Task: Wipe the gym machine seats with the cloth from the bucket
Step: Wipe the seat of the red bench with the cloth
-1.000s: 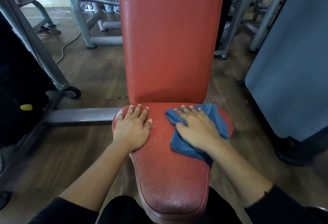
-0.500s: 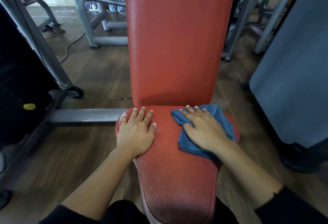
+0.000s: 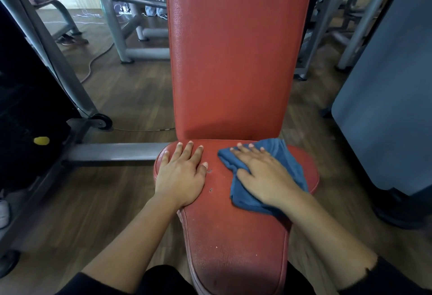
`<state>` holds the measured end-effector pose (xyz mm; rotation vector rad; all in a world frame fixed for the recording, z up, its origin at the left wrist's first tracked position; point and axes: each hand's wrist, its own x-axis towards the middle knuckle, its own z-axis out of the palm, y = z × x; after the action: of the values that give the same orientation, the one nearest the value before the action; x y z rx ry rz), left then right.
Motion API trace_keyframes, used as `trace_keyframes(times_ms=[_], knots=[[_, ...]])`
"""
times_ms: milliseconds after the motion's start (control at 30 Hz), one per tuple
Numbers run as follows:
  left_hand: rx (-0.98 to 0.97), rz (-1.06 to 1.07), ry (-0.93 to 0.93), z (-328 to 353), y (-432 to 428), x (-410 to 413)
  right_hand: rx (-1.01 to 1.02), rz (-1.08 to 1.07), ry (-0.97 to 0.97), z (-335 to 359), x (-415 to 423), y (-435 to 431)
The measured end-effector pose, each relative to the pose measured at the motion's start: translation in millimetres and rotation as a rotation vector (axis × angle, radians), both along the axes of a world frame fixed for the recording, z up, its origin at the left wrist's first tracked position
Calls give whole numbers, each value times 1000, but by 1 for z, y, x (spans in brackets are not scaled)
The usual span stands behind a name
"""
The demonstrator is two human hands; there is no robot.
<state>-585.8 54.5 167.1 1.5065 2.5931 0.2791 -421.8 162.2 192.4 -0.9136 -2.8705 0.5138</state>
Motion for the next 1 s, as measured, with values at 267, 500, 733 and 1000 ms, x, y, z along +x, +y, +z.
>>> trace_keyframes(times_ms=[267,500,733,1000], knots=[[-3,4,-15,0,1,1,26,-198,-34,-1,21,22],[0,0,-3,1,1,1,-12,-50,5,2,-1,-9],[5,5,-6,1,1,1,-38,-207,42,3,45,15],[8,9,-10,1,1,1,-34,-113,-15,1,5,7]])
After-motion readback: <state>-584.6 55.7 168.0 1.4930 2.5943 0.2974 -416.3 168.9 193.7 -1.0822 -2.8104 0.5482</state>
